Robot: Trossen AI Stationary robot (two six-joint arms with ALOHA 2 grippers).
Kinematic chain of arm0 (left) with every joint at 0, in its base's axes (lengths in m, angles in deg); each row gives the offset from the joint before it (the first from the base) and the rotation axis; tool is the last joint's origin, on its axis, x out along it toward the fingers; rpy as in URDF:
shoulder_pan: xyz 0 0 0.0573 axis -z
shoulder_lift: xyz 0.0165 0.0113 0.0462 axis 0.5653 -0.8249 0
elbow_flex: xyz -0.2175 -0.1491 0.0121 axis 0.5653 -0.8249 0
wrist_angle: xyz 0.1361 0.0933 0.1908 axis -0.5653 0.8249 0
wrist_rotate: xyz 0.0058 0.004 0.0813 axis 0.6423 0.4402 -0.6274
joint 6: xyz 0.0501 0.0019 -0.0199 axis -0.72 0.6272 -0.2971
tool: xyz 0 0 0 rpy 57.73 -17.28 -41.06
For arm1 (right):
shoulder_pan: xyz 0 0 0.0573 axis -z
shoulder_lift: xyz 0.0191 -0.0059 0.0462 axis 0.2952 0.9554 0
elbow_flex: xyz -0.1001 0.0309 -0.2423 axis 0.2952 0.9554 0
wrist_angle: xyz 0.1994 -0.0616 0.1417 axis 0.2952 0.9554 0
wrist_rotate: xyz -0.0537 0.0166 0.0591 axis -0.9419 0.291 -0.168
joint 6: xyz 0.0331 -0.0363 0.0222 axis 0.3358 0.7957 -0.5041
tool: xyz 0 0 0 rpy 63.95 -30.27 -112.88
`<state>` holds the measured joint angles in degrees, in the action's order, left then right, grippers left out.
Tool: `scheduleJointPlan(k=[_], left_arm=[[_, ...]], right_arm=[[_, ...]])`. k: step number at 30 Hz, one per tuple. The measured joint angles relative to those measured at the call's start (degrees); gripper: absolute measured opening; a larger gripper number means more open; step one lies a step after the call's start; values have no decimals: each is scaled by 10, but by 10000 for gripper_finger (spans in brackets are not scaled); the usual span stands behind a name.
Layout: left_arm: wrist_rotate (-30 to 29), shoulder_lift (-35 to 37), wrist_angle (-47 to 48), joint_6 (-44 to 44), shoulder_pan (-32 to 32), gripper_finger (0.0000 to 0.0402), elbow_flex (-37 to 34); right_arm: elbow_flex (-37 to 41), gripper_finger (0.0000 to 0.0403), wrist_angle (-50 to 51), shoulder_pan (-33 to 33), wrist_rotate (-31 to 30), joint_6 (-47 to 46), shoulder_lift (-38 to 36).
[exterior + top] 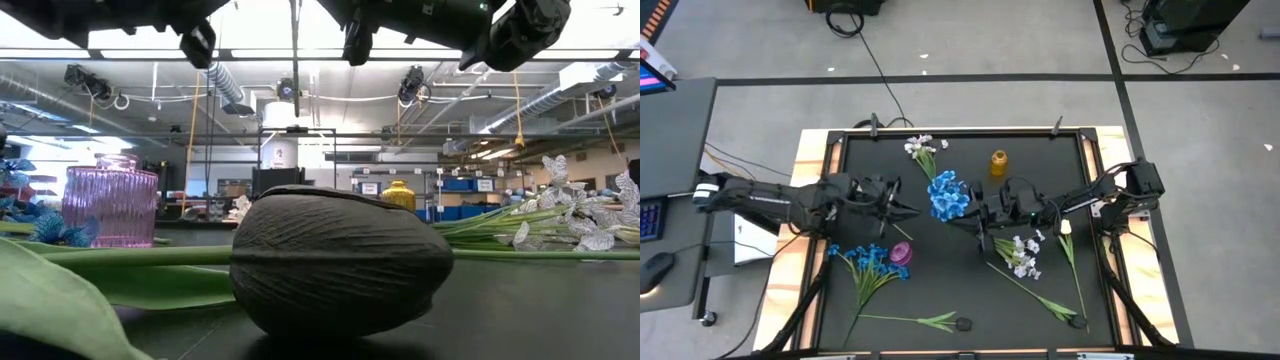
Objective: Sort flowers into vase by color
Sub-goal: Put the top blue flowers into the violet vase
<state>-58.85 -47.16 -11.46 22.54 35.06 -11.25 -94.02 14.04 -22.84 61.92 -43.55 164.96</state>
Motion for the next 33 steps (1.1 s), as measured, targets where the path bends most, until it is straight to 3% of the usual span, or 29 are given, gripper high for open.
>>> scheduleJointPlan(k=[5,13,25,28,33], left_arm=[[0,-34,-74,0,0,34,1],[8,-63,-84,-67,0,48,1],[-10,-140,-94,-94,30,245,63],[-12,-166,-90,-105,30,270,78],[-36,-195,-91,-106,30,276,97]], right_arm=[[0,32,26,0,4,0,0],[0,32,47,0,4,5,0],[0,32,44,5,-12,24,0],[0,32,45,6,-13,27,0],[0,32,45,5,-13,29,0]])
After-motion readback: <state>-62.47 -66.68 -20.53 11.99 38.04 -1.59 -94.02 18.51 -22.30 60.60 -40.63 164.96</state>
